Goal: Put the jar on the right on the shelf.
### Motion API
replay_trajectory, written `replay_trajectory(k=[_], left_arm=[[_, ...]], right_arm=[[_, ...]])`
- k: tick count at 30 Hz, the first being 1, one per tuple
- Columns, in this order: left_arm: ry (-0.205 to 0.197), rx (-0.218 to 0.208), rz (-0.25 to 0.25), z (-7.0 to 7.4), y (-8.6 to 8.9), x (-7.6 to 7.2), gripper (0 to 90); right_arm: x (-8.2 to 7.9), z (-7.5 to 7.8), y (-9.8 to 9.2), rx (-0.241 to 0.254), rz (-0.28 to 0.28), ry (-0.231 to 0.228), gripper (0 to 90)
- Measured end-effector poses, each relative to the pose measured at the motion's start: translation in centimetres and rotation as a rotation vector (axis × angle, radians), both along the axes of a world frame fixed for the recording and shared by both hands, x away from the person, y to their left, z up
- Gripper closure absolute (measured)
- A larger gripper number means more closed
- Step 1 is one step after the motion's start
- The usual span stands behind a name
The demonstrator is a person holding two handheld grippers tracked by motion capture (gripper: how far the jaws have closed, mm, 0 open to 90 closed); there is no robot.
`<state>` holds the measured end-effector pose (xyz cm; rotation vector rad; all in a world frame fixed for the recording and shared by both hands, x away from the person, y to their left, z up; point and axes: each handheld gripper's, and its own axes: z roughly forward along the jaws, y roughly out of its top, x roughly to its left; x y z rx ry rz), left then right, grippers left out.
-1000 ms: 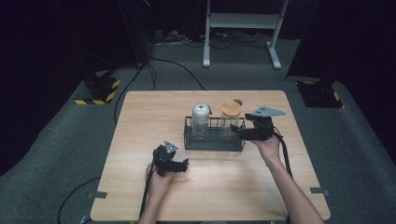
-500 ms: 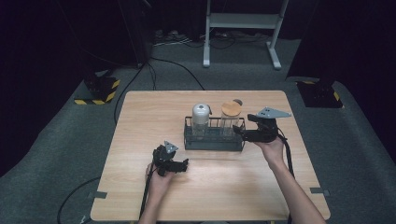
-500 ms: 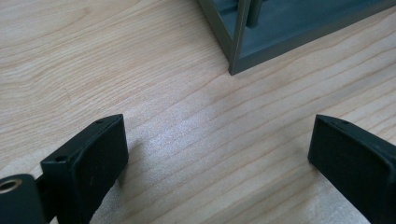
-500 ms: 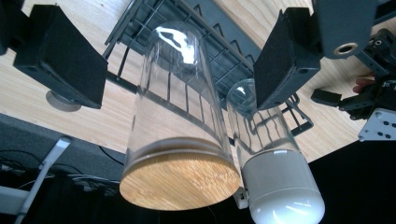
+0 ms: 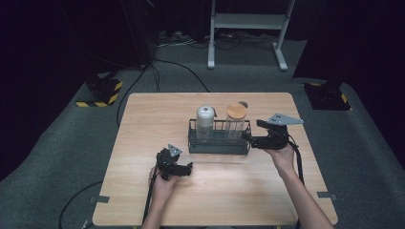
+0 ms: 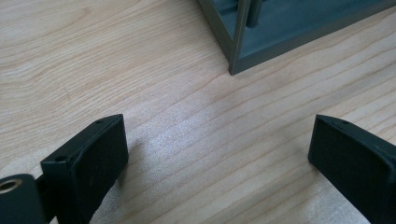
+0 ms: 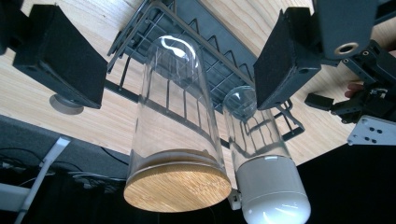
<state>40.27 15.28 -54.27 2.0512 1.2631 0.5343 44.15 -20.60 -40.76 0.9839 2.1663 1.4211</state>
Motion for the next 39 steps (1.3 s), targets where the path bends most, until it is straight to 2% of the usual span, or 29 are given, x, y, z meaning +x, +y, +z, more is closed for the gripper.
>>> replay_trajectory(k=[18, 29, 39], left_arm=[[0.0, 0.0, 0.0, 0.0, 0.0, 0.0, 5.0], [0.0, 0.0, 0.0, 0.0, 0.0, 0.0, 5.0], [0.0, 0.0, 0.001, 0.0, 0.0, 0.0, 5.0]], right_arm=[[-2.0, -0.2, -1.0, 0.027, -0.002, -0.007, 17.2], [-3.0, -0.8, -1.6, 0.025, -0.012, -0.008, 17.2], [-3.4, -3.4, -1.7, -0.026, -0.044, 0.021, 17.1]])
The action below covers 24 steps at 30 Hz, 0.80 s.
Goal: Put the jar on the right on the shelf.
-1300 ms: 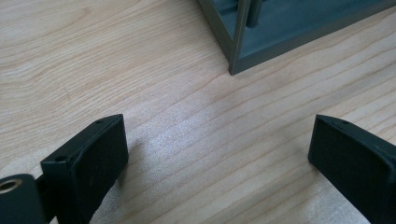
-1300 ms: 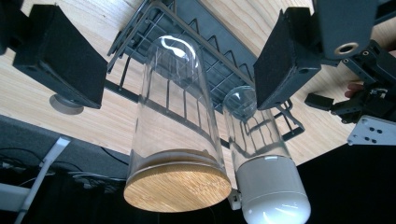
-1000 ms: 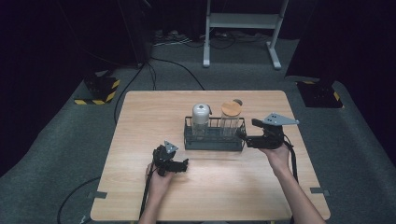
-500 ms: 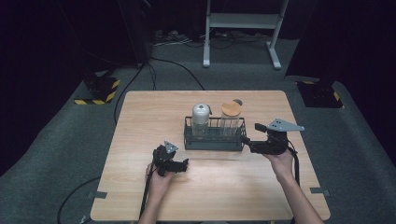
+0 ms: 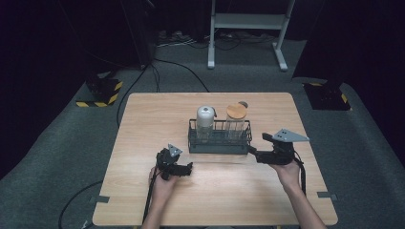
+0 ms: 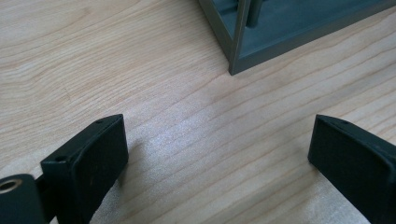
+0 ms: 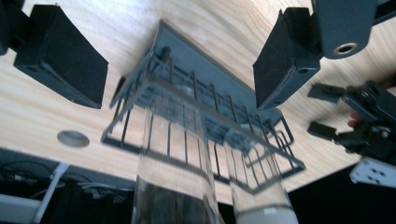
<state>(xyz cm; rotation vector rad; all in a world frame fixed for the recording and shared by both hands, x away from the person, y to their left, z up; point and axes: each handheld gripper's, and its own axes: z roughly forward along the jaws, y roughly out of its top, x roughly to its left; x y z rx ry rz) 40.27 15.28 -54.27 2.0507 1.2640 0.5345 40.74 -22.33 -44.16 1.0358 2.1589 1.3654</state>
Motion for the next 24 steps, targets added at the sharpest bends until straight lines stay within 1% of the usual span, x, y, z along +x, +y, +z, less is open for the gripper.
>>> replay_trajectory(k=[2, 5, 7, 8, 12, 17, 24], left_arm=[[0.0, 0.0, 0.0, 0.0, 0.0, 0.0, 5.0], [0.0, 0.0, 0.0, 0.0, 0.0, 0.0, 5.0], [0.0, 0.0, 0.001, 0.0, 0.0, 0.0, 5.0], [0.0, 0.0, 0.0, 0.0, 0.0, 0.0, 5.0], [0.0, 0.0, 0.001, 0.0, 0.0, 0.0, 5.0], [0.0, 0.0, 0.001, 0.0, 0.0, 0.0, 5.0], [0.0, 0.0, 0.001, 0.0, 0.0, 0.0, 5.0]], right_arm=[[0.0, -0.6, 0.0, -0.009, -0.011, 0.005, 17.2], [0.0, -1.9, 0.0, -0.032, -0.024, 0.025, 17.2], [0.1, -2.8, -0.1, -0.045, -0.034, 0.048, 17.1], [0.1, -3.3, -0.1, -0.053, -0.039, 0.05, 17.3], [0.3, -5.1, 0.0, -0.07, -0.057, 0.086, 17.3], [0.5, -6.5, 0.1, -0.096, -0.074, 0.111, 17.2], [0.9, -8.3, 0.3, -0.164, -0.102, 0.139, 17.2]])
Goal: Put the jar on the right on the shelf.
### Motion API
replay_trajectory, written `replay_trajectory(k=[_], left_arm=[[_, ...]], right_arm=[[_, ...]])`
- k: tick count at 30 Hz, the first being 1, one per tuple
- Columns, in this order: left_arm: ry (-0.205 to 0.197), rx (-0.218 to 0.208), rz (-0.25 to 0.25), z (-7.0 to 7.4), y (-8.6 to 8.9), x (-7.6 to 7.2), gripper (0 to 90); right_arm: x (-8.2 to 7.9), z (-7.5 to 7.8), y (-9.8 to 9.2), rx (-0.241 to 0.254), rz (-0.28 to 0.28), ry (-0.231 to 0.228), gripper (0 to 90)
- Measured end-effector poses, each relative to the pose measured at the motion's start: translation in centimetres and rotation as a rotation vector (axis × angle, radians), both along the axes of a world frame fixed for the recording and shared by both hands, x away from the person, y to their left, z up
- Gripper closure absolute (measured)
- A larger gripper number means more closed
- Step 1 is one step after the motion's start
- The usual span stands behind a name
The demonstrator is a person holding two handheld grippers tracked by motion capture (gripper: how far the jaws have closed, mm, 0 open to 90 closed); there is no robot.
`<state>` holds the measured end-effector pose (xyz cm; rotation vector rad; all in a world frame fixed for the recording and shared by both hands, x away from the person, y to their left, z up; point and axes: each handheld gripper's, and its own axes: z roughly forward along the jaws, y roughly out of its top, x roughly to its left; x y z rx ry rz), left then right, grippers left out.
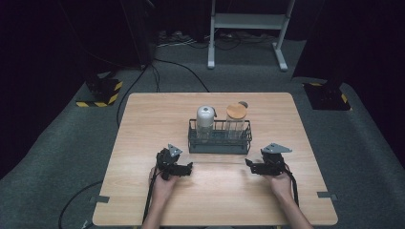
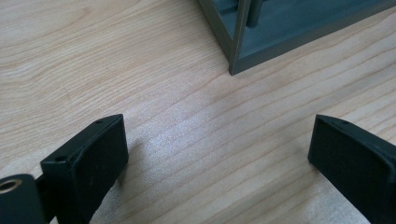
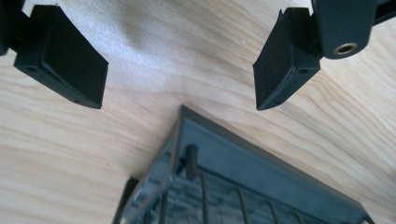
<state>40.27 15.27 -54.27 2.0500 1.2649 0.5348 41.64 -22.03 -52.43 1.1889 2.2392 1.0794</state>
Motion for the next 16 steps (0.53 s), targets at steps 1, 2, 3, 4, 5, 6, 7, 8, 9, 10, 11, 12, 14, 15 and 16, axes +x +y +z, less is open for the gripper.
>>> replay_trajectory(k=[1, 2, 3, 4, 5, 6, 7, 8, 9, 10, 11, 12, 14, 15, 16], left_arm=[[0.0, 0.0, 0.0, 0.0, 0.0, 0.0, 5.0], [0.0, 0.0, 0.0, 0.0, 0.0, 0.0, 5.0], [0.0, 0.0, 0.0, 0.0, 0.0, 0.0, 5.0], [0.0, 0.0, 0.0, 0.0, 0.0, 0.0, 5.0], [0.0, 0.0, 0.0, 0.0, 0.0, 0.0, 5.0], [0.0, 0.0, 0.0, 0.0, 0.0, 0.0, 5.0], [0.0, 0.0, 0.0, 0.0, 0.0, 0.0, 5.0], [0.0, 0.0, 0.0, 0.0, 0.0, 0.0, 5.0], [0.0, 0.0, 0.0, 0.0, 0.0, 0.0, 5.0], [0.0, 0.0, 0.0, 0.0, 0.0, 0.0, 5.0], [0.0, 0.0, 0.0, 0.0, 0.0, 0.0, 5.0], [0.0, 0.0, 0.0, 0.0, 0.0, 0.0, 5.0], [0.0, 0.0, 0.0, 0.0, 0.0, 0.0, 5.0], [0.0, 0.0, 0.0, 0.0, 0.0, 0.0, 4.9], [0.0, 0.0, 0.0, 0.0, 0.0, 0.0, 5.0]], right_arm=[[0.1, -0.2, 0.0, -0.008, -0.005, 0.007, 17.2], [0.1, -0.5, 0.1, -0.024, -0.01, 0.013, 17.2], [0.2, -0.8, 0.2, -0.04, -0.015, 0.021, 17.2], [0.3, -1.1, 0.2, -0.052, -0.018, 0.03, 17.1], [0.3, -1.5, 0.2, -0.06, -0.023, 0.039, 16.0], [0.3, -1.6, 0.2, -0.061, -0.025, 0.038, 16.3], [0.4, -1.6, 0.3, -0.061, -0.026, 0.039, 15.9], [0.4, -1.6, 0.3, -0.062, -0.024, 0.038, 15.7], [0.4, -1.6, 0.3, -0.063, -0.025, 0.038, 15.6], [0.4, -1.6, 0.3, -0.063, -0.025, 0.039, 15.5], [0.4, -1.6, 0.3, -0.063, -0.025, 0.039, 15.4], [0.4, -1.6, 0.3, -0.063, -0.024, 0.039, 15.1], [0.4, -1.6, 0.3, -0.063, -0.023, 0.04, 14.7], [0.4, -1.6, 0.3, -0.063, -0.022, 0.04, 14.6], [0.4, -1.6, 0.3, -0.063, -0.022, 0.041, 14.6]])
